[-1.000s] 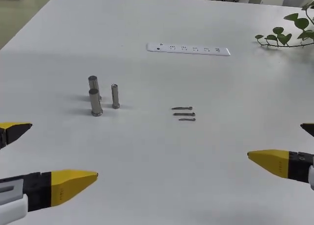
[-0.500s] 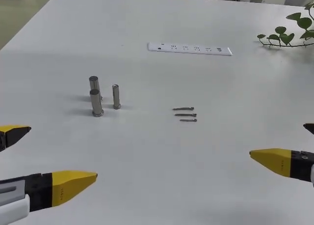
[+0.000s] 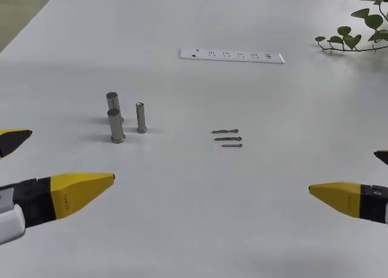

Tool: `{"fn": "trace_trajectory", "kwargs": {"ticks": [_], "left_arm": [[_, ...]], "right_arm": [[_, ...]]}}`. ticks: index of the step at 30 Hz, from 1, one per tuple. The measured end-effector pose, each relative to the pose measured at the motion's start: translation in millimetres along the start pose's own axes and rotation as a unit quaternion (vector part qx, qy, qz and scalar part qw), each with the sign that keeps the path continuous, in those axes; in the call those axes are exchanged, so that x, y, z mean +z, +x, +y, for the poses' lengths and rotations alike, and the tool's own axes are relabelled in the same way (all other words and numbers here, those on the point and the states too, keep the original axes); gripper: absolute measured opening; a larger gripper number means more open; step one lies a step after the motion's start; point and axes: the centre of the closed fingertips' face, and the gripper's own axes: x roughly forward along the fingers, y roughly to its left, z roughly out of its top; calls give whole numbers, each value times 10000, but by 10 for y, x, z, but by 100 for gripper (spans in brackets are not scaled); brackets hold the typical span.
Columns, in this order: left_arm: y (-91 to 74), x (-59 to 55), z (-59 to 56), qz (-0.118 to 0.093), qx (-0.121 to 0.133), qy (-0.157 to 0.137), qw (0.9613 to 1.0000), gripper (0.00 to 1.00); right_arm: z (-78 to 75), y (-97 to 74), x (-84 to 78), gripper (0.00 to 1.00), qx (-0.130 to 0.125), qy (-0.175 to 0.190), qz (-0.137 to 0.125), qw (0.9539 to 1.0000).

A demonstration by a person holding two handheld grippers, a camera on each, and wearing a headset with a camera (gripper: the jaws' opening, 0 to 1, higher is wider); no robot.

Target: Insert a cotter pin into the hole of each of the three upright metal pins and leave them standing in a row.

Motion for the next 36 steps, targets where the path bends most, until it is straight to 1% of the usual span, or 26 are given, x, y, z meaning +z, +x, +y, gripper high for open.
{"fn": "trace_trajectory", "kwargs": {"ticks": [3, 5, 7, 13, 19, 22, 26, 27, 29, 30, 32, 34, 36], "left_arm": [[18, -31, 44, 72, 17, 28, 10000, 95], [31, -70, 64, 158, 30, 27, 9999, 94], [44, -124, 82, 283, 43, 102, 9995, 94], [77, -174, 104, 377, 35, 106, 9992, 93], [128, -199, 165, 474, 78, 176, 9987, 92], [174, -196, 193, 513, 78, 246, 9983, 92], [242, -181, 256, 521, 103, 292, 9982, 89], [266, -176, 285, 542, 134, 349, 9978, 87], [306, -178, 343, 631, 188, 480, 9967, 78], [342, -173, 379, 671, 201, 520, 9962, 75], [408, -136, 438, 664, 224, 603, 9957, 74], [472, -94, 467, 654, 174, 667, 9955, 73], [531, -63, 498, 643, 159, 715, 9952, 68]], "right_arm": [[1, -2, 4, 90, -4, 0, 9, 10000], [1, -2, 0, 90, -8, -7, 24, 10000], [-4, -3, 0, 90, -23, 6, 25, 10000], [-24, 0, 3, 90, -57, 31, 38, 10000], [-35, 0, 7, 90, -79, 29, 49, 10000], [-43, 5, 8, 89, -73, 12, 80, 9999], [-68, 14, 7, 89, -91, 38, 87, 9999], [-69, 12, 5, 89, -97, 36, 90, 9999], [-72, 13, 3, 89, -94, 40, 101, 9999], [-74, 17, 3, 89, -90, 41, 106, 9999], [-81, 26, 0, 89, -94, 34, 124, 9999], [-84, 31, -2, 89, -98, 48, 127, 9999], [-83, 37, -3, 89, -90, 61, 125, 9999]]}}
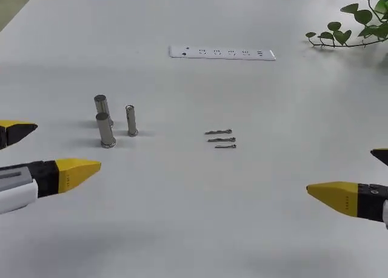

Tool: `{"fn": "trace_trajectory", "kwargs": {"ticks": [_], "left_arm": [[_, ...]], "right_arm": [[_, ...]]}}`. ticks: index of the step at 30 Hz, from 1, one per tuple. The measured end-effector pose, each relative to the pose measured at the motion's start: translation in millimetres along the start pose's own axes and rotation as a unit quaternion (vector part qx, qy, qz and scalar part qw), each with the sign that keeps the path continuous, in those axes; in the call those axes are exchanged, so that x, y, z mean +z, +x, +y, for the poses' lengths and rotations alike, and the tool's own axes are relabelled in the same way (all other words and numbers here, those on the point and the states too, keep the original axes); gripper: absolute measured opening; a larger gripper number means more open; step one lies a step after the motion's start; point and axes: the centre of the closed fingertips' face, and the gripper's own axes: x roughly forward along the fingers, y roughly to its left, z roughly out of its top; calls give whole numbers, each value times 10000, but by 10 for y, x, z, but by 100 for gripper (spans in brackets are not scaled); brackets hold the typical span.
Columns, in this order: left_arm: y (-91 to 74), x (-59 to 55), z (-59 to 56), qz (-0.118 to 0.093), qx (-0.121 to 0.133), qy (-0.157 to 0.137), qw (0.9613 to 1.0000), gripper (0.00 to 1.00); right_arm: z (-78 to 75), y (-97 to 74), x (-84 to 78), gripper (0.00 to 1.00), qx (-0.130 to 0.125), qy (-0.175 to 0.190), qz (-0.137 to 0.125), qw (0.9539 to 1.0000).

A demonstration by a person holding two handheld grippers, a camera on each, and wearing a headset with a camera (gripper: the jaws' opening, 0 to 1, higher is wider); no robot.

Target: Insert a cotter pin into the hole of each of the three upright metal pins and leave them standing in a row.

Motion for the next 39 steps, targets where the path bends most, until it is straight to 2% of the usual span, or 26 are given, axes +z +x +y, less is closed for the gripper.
{"fn": "trace_trajectory", "kwargs": {"ticks": [8, 12, 24, 30, 33, 39], "left_arm": [[238, 129, 174, -118, 8, 77, 9999, 55], [338, 139, 250, -57, 49, 193, 9998, 47], [617, 18, 329, 299, -56, 439, 9986, 36], [745, -27, 317, 438, -181, 590, 9971, 30], [808, -75, 338, 589, -170, 769, 9951, 28], [875, -94, 375, 644, -163, 840, 9942, 23]], "right_arm": [[-36, 3, -12, 89, -34, 14, 25, 10000], [-41, 2, -24, 89, -48, 30, 41, 10000], [-68, 0, -76, 89, -125, 145, 95, 9998], [-100, 4, -103, 89, -205, 218, 131, 9995], [-107, 11, -129, 89, -205, 228, 165, 9994], [-110, 42, -173, 88, -162, 273, 232, 9992]]}}
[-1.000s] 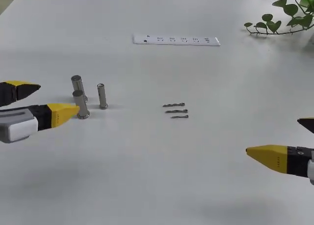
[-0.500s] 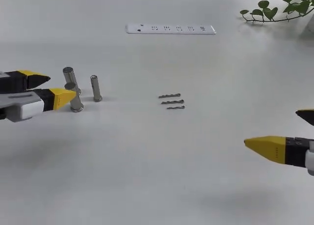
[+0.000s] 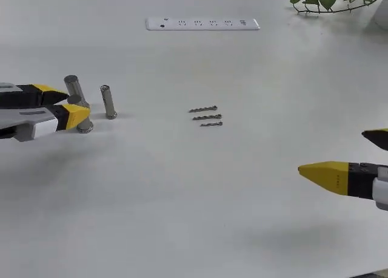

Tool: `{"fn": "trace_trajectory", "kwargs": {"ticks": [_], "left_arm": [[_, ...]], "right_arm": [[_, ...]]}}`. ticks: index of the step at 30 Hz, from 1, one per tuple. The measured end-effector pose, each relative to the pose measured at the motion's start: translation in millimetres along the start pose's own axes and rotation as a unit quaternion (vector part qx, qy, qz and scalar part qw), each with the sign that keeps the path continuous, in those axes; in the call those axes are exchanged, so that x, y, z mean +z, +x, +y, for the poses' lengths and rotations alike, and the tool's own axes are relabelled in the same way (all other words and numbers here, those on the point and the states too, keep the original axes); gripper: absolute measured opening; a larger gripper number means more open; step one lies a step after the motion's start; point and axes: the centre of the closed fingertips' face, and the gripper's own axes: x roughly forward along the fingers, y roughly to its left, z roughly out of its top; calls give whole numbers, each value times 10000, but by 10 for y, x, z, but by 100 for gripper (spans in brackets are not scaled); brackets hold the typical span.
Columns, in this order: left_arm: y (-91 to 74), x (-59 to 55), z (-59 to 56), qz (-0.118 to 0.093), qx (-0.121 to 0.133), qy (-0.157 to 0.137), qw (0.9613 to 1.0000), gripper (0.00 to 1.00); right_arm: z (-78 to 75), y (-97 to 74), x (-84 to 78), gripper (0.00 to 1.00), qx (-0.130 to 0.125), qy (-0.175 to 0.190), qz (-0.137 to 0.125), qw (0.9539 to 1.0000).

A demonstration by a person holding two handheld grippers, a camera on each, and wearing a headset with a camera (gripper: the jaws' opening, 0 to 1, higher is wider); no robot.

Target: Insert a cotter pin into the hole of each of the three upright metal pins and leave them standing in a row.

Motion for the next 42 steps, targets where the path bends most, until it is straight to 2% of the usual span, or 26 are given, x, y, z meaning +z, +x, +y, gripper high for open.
{"fn": "trace_trajectory", "kwargs": {"ticks": [3, 8, 11, 12, 13, 15, 19, 22, 24, 27, 28, 32, 34, 36, 39, 40, 41, 42], "left_arm": [[11, 5, 39, -18, 48, -28, 10000, 15], [30, 29, -4, -24, -103, -21, 9999, 10], [20, 55, -56, -28, -142, 51, 9999, 10], [19, 62, -66, -45, -187, -22, 9998, 10], [26, 58, -39, -76, -215, -103, 9997, 10], [26, 55, -14, -71, -138, 82, 9998, 10], [20, 54, 4, -25, -20, -69, 10000, 9], [5, 42, -37, -6, -132, -62, 9999, 9], [-18, 27, -94, 17, -207, -17, 9998, 8], [-56, 21, -172, 43, -227, 303, 9993, 8], [-66, 23, -195, 52, -228, 276, 9993, 8], [-116, 83, -329, -32, -383, 358, 9986, 8], [-129, 111, -404, -54, -373, 424, 9984, 8], [-135, 134, -489, -79, -422, 592, 9973, 8], [-129, 174, -664, -147, -594, 641, 9961, 8], [-128, 179, -687, -153, -622, 653, 9958, 8], [-125, 201, -874, -178, -763, 711, 9944, 8], [-119, 205, -946, -190, -884, 786, 9928, 8]], "right_arm": [[4, 8, -8, 88, 5, 3, 21, 10000], [-5, 5, -17, 88, -15, 40, 34, 10000], [-10, 3, -20, 88, -25, 53, 37, 10000], [-9, 1, -22, 88, -26, 57, 37, 10000], [-12, 0, -21, 88, -25, 55, 34, 10000], [-24, -1, -18, 88, -26, 60, 30, 10000], [-54, 0, -9, 88, -36, 67, 7, 10000], [-45, -4, 2, 88, -33, 59, -17, 10000], [-31, -7, 8, 88, -27, 57, -31, 10000], [-34, -9, 11, 88, -23, 64, -48, 10000], [-24, -14, 9, 88, -21, 58, -56, 10000], [2, -22, 8, 88, -6, 55, -70, 10000], [18, -26, 9, 88, 4, 50, -82, 10000], [25, -26, 5, 88, 24, 47, -87, 9999], [36, -24, -5, 88, 56, 38, -90, 9999], [35, -23, -8, 88, 63, 37, -89, 9999], [34, -22, -9, 88, 67, 34, -89, 9999], [32, -22, -11, 88, 71, 31, -93, 9999]]}}
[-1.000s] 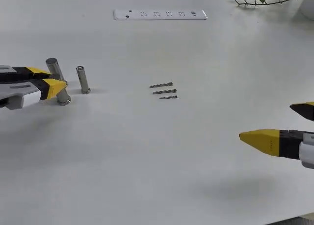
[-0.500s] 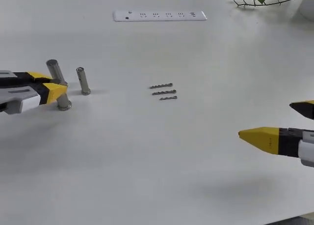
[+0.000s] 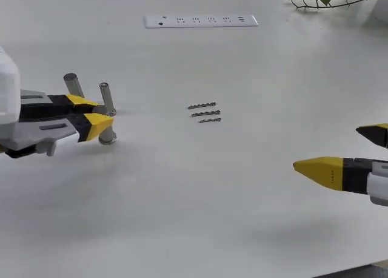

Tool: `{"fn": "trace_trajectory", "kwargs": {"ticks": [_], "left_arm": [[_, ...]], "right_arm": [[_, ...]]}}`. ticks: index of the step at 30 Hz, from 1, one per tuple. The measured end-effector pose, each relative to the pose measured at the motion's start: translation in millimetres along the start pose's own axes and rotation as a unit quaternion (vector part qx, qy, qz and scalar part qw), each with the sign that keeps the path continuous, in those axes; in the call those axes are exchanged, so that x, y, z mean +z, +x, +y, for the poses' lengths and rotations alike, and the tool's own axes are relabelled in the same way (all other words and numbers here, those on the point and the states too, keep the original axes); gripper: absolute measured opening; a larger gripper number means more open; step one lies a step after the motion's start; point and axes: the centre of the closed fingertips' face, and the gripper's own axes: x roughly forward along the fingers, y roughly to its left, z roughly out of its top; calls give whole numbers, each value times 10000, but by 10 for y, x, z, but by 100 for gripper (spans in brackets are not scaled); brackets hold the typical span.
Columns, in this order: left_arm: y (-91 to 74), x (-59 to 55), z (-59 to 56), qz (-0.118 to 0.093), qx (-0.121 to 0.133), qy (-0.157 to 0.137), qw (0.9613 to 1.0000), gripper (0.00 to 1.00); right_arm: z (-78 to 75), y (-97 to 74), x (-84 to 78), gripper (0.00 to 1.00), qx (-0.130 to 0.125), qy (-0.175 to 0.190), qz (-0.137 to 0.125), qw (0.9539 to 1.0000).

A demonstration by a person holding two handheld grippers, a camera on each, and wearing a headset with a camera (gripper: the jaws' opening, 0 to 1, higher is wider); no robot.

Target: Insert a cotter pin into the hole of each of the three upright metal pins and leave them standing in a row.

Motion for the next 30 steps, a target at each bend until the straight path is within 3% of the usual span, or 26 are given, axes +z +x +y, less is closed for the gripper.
{"fn": "trace_trajectory", "kwargs": {"ticks": [5, 8, 13, 19, 30], "left_arm": [[99, 49, -243, -31, -303, 62, 9995, 8], [148, 77, -337, -110, -449, 5, 9989, 8], [230, 63, -468, -43, -639, 134, 9979, 8], [306, 17, -562, 62, -761, 217, 9968, 9], [369, -43, -615, 109, -817, 132, 9965, 9]], "right_arm": [[10, 4, -4, 88, 27, 13, -16, 10000], [-2, 8, -7, 88, 40, 14, -26, 10000], [34, 8, -5, 88, 42, 15, -17, 10000], [17, 6, -17, 88, 43, 28, -4, 10000], [14, -8, 8, 88, 54, 3, -23, 10000]]}}
